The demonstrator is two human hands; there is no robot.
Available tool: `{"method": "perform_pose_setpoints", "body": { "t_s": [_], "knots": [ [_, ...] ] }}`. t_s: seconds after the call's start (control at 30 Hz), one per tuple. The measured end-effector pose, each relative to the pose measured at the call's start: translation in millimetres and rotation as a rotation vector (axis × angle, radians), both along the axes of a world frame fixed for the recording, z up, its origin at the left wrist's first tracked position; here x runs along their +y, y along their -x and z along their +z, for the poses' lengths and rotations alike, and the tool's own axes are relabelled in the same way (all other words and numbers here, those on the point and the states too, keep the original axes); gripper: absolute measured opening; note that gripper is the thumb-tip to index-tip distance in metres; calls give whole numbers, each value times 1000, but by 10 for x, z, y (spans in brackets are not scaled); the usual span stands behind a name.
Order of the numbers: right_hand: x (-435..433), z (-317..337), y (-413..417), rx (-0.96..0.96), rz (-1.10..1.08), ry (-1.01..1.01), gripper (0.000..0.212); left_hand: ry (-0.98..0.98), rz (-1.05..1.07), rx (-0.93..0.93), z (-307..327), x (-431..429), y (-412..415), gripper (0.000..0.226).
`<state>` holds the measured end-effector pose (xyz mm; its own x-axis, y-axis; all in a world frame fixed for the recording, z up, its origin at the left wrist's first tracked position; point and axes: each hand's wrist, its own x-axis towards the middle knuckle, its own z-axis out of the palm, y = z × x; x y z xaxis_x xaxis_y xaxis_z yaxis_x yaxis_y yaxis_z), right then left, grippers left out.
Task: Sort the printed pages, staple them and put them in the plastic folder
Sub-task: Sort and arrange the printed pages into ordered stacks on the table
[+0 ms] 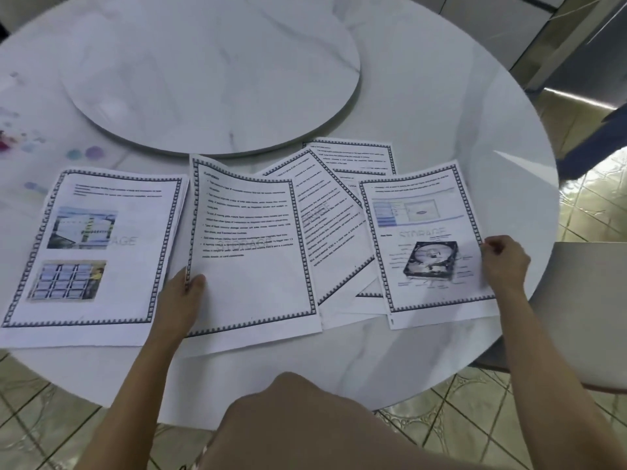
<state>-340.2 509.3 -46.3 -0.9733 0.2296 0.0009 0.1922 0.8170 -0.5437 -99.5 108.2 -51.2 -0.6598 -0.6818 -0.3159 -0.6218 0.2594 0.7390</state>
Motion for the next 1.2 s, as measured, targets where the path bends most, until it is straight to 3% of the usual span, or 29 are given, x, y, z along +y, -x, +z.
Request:
{"method": "perform_pose_setpoints", "body": {
  "t_s": [0.2,0.33,0.47,0.67,0.97,1.2],
  "knots": [
    [119,-46,77,42,-70,14,24,80,19,-22,41,-38,-22,21],
    [62,-75,77,75,-106,-105,30,121,30,-27,36,11,9,13],
    [-243,-93,8,92,64,-117,32,153,66,-46,17,56,35,14],
    [-622,-188,-146,-38,385,-87,40,149,103,-50,-19,57,24,25],
    [-473,-145,-18,-77,335,-79,44,44,215,-8,-35,5,-47,34],
    [-1002,-107,-131,1,460,128,39,-9,226,59,-12,-48,-87,23]
  ]
}}
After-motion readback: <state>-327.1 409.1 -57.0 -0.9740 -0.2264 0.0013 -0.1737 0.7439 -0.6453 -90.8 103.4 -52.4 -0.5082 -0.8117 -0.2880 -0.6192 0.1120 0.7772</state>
